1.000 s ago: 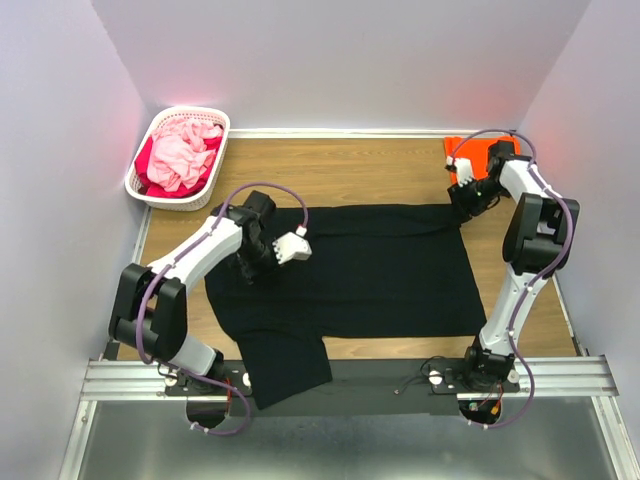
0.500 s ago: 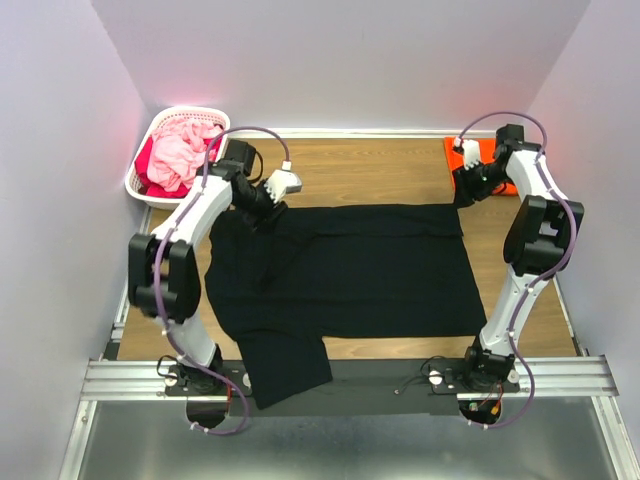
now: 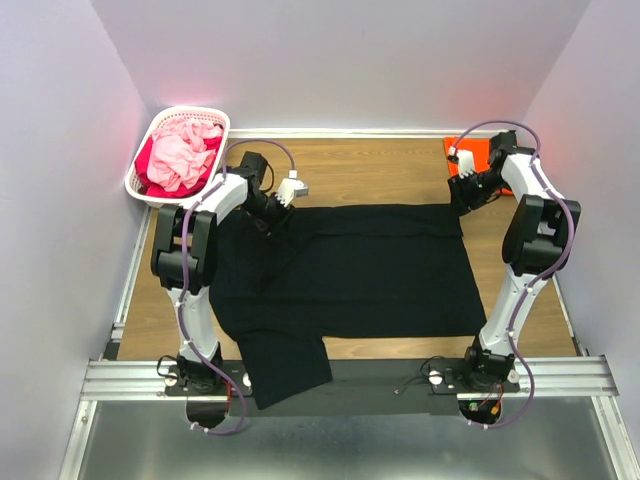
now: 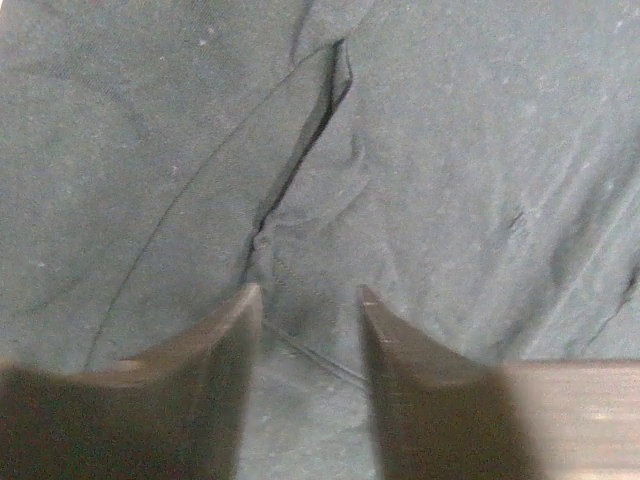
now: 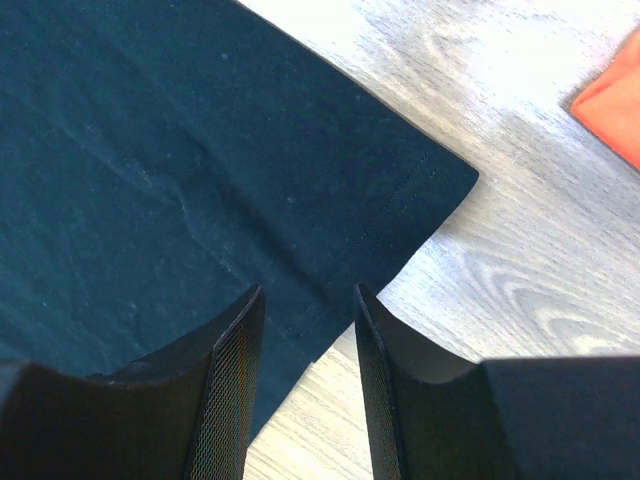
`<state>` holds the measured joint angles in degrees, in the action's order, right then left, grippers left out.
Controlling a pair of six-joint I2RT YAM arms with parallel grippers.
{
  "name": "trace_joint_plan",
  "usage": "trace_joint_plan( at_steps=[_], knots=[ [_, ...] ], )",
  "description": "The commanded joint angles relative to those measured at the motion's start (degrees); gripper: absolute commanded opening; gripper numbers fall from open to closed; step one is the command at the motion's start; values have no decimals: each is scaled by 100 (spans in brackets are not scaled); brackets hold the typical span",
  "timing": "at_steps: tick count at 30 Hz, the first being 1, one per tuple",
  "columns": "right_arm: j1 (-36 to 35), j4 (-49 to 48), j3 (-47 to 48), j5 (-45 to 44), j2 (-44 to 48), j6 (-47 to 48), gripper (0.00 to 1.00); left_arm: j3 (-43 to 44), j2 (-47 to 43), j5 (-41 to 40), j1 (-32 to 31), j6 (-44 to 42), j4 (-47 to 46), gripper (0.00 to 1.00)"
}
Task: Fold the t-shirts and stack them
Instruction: Fold the tshirt
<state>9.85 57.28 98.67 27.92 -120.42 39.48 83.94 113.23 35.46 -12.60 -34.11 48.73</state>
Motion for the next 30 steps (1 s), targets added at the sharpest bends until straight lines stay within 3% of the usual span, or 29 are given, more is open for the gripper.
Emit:
trace_joint_plan(
  at_steps=[1, 5, 10, 11, 14, 16, 23, 30],
  knots=[
    [-9, 143, 20, 47, 54, 42, 48, -9, 24, 268, -128, -8, -22, 25],
    [-18, 161, 143, 73, -34, 7, 47, -184, -178, 286, -295, -114, 58, 0],
    [-9, 161, 100, 108, -17, 6, 47, -326, -537, -81, -296, 131, -214, 0],
    [-18, 161, 82, 99, 1, 7, 47, -326, -600, -170, -261, 176, -267, 12],
    [-18, 161, 30, 73, 27, 50, 47, -221, -785, -434, -85, 299, -399, 36],
    [-9, 161, 20, 82, 36, 51, 47, -150, -767, -644, -41, 300, -426, 42],
    [-9, 179, 64, 82, 1, 15, 50, -62, -214, -857, -23, 256, -426, 52],
    [-9, 187, 3, -59, 54, 112, 51, -18, 41, -672, -32, 238, -417, 50]
  ],
)
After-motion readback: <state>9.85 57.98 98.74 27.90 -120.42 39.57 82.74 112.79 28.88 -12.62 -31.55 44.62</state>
